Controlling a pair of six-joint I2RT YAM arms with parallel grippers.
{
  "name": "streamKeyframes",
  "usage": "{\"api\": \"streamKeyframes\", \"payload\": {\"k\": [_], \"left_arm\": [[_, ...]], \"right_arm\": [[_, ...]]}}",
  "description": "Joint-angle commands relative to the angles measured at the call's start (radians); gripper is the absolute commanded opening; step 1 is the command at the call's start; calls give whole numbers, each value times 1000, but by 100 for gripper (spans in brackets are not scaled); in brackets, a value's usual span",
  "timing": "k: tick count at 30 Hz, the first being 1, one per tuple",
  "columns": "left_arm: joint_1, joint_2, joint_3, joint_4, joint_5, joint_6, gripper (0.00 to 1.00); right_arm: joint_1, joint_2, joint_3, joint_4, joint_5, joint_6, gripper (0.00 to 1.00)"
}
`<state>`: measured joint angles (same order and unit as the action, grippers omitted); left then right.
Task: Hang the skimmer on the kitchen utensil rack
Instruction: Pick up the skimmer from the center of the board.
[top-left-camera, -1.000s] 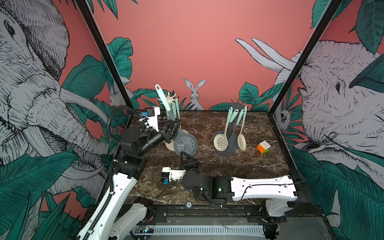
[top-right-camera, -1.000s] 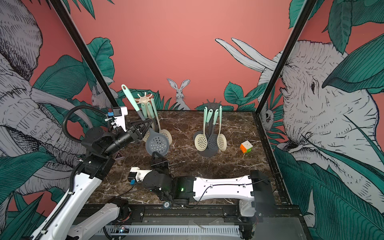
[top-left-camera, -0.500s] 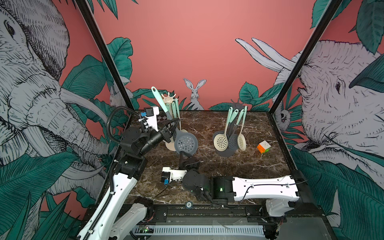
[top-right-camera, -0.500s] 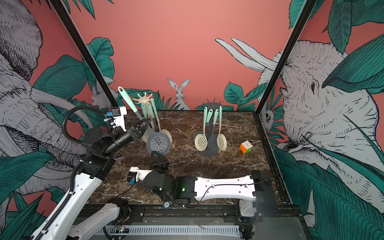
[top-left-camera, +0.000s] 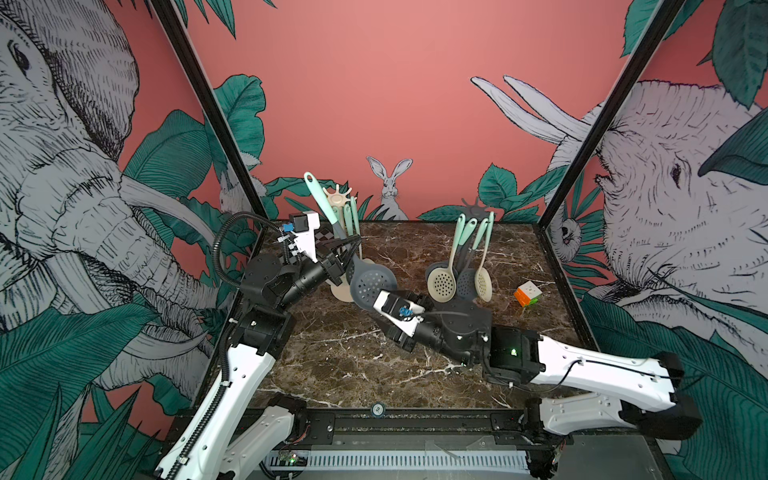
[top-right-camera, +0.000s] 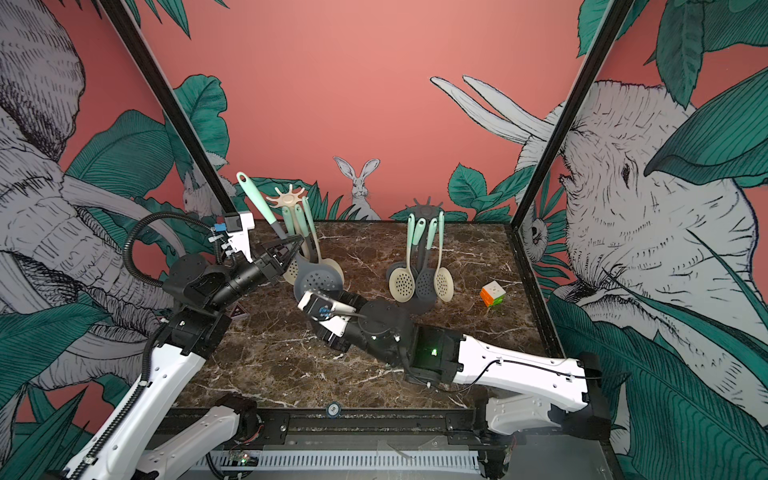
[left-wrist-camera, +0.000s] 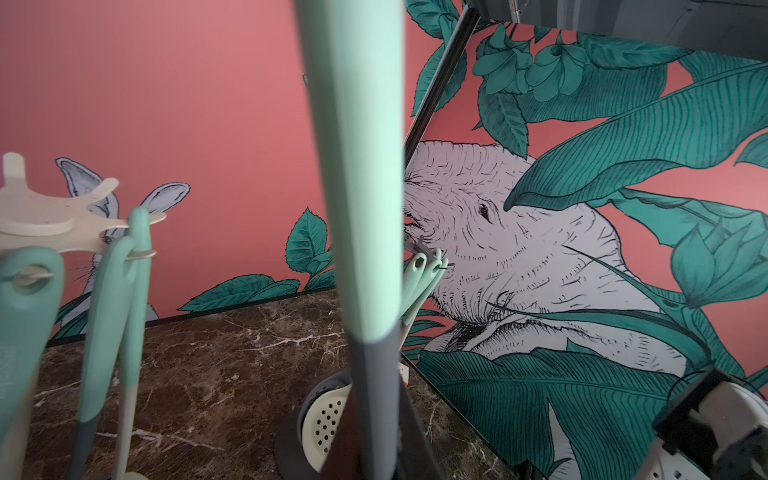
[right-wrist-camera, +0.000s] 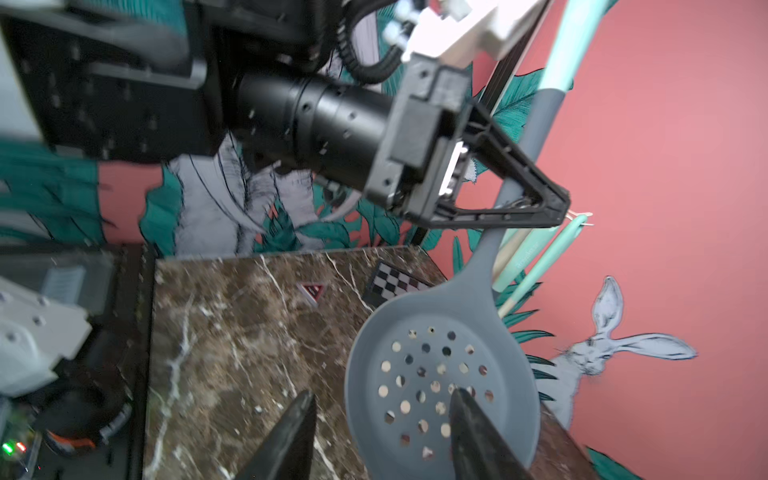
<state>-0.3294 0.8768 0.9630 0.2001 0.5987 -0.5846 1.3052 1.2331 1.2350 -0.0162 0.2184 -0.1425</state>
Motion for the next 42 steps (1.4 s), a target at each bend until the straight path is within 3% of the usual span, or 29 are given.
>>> {"api": "streamKeyframes", "payload": {"k": [1, 11, 30, 42], "left_arm": [[-2, -12, -16, 103, 109, -17, 0], [-2, -55, -51, 133, 216, -22, 0], [-2, -80, -66, 75, 257, 17, 0], [-2, -84, -73, 98, 276, 0, 0]], "right_arm": [[-54, 30, 13, 83, -164, 228, 47], [-162, 96, 70, 105, -277, 341, 44], [-231, 53, 56, 122, -322, 309, 43], [-279, 147, 109, 119, -623, 377, 43]]}}
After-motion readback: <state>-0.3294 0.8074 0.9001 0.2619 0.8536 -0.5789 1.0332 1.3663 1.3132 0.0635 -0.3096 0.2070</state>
